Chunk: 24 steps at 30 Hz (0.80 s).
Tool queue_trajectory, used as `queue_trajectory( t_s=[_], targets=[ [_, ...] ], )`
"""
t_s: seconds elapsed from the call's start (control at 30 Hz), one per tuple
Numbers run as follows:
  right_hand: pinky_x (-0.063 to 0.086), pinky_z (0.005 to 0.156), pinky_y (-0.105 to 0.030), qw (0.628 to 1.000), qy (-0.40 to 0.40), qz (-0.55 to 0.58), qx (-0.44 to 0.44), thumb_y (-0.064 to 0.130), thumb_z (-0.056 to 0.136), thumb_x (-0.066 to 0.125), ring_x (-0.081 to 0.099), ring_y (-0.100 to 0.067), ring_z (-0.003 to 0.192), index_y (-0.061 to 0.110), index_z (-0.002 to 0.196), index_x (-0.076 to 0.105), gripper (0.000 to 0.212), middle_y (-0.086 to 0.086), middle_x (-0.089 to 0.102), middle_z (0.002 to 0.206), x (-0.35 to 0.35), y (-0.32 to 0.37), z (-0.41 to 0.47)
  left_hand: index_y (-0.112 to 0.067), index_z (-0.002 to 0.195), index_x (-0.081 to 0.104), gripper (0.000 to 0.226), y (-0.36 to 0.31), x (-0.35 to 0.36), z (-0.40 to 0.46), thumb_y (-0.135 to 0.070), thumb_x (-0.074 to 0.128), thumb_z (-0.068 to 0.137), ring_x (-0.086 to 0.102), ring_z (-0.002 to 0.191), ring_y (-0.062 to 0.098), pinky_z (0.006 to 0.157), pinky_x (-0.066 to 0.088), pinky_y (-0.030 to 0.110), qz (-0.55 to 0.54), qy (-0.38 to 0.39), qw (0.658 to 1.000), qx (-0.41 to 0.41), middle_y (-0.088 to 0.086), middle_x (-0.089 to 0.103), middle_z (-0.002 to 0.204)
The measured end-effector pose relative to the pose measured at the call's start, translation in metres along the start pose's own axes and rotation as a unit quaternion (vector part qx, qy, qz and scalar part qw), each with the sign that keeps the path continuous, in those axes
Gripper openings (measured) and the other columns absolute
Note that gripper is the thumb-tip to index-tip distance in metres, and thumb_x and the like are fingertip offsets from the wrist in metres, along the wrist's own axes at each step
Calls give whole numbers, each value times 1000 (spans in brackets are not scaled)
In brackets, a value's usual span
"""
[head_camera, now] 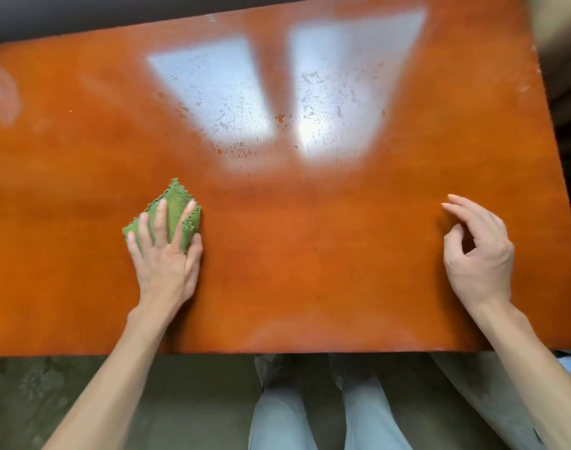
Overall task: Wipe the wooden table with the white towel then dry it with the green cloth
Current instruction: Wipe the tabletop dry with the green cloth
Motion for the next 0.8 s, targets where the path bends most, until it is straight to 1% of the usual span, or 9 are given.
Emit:
queue_trajectory(
  t_s=[0.07, 0.17, 0.27, 0.43, 0.5, 0.57, 0.63, 0.7, 0.8],
  targets=[
    [35, 107, -28, 999, -6, -18, 28, 9, 101, 48, 52, -28, 131, 9, 129, 63, 32, -10, 60, 139, -10, -24, 7, -27, 151, 26, 55, 5, -1, 6, -46, 25, 100, 26, 142, 50, 111, 21, 70, -4, -3, 1000, -28, 19, 28, 159],
    [36, 108, -30, 999, -7, -36, 1, 11, 99, 44, 50, -29, 131, 9, 128, 64, 36, -10, 59, 140, -3, -29, 7, -26, 152, 32, 57, -6, -2, 6, -46, 24, 99, 26, 142, 50, 110, 20, 70, -8, -12, 997, -79, 20, 27, 159],
    [38, 106, -32, 999, -19, -40, -7, 11, 98, 46, 49, -28, 130, 12, 128, 65, 35, -7, 59, 140, 1, -31, 6, -31, 156, 26, 60, -29, 4, -1, -50, 19, 99, 22, 144, 50, 112, 16, 69, -23, -10, 991, -129, 19, 24, 161],
    [41, 103, -29, 1000, -24, -13, 2, 10, 98, 48, 50, -24, 129, 14, 125, 67, 34, -3, 61, 139, 0, -36, 7, -33, 157, 23, 57, -89, 15, -24, -48, 22, 102, 23, 144, 50, 113, 17, 69, -21, -11, 991, -130, 19, 24, 161],
    [43, 102, -29, 1000, -24, -4, 1, 10, 98, 49, 51, -23, 128, 14, 124, 69, 33, -2, 62, 138, 0, -36, 7, -33, 157, 25, 58, -128, 16, -36, -47, 26, 101, 23, 145, 50, 112, 18, 70, -11, -8, 995, -95, 19, 24, 162],
    [43, 100, -28, 1000, -24, 1, 2, 9, 97, 50, 51, -22, 127, 15, 122, 70, 32, -2, 62, 137, 0, -36, 9, -33, 156, 26, 61, -178, 17, -50, -46, 31, 97, 23, 145, 50, 112, 20, 71, 1, 5, 1000, -30, 18, 24, 162],
    [44, 98, -26, 1000, -27, 1, 3, 7, 96, 52, 51, -22, 126, 14, 119, 71, 32, -1, 63, 137, -2, -37, 10, -35, 156, 23, 70, -231, 19, -69, -47, 35, 88, 21, 146, 50, 112, 19, 72, 10, 23, 999, 42, 18, 21, 163],
    [46, 95, -27, 1000, -30, -4, -3, 5, 94, 53, 52, -21, 125, 14, 117, 72, 31, 0, 63, 137, -3, -35, 10, -36, 156, 23, 77, -284, 22, -90, -50, 38, 82, 18, 147, 50, 112, 17, 72, 10, 37, 993, 110, 17, 19, 164],
    [50, 94, -30, 999, -34, 0, -8, 5, 93, 52, 52, -19, 123, 13, 115, 74, 32, 2, 64, 135, -4, -34, 11, -36, 155, 29, 78, -347, 29, -119, -54, 42, 80, 15, 149, 49, 114, 14, 71, 18, 60, 976, 208, 16, 19, 165]
  ],
)
Point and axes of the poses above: each hand's wrist, its own z-axis towards the middle knuckle, its own x-axis out of the palm, y = z × x, the point moved 8 cm from there along z, towards the middle knuckle
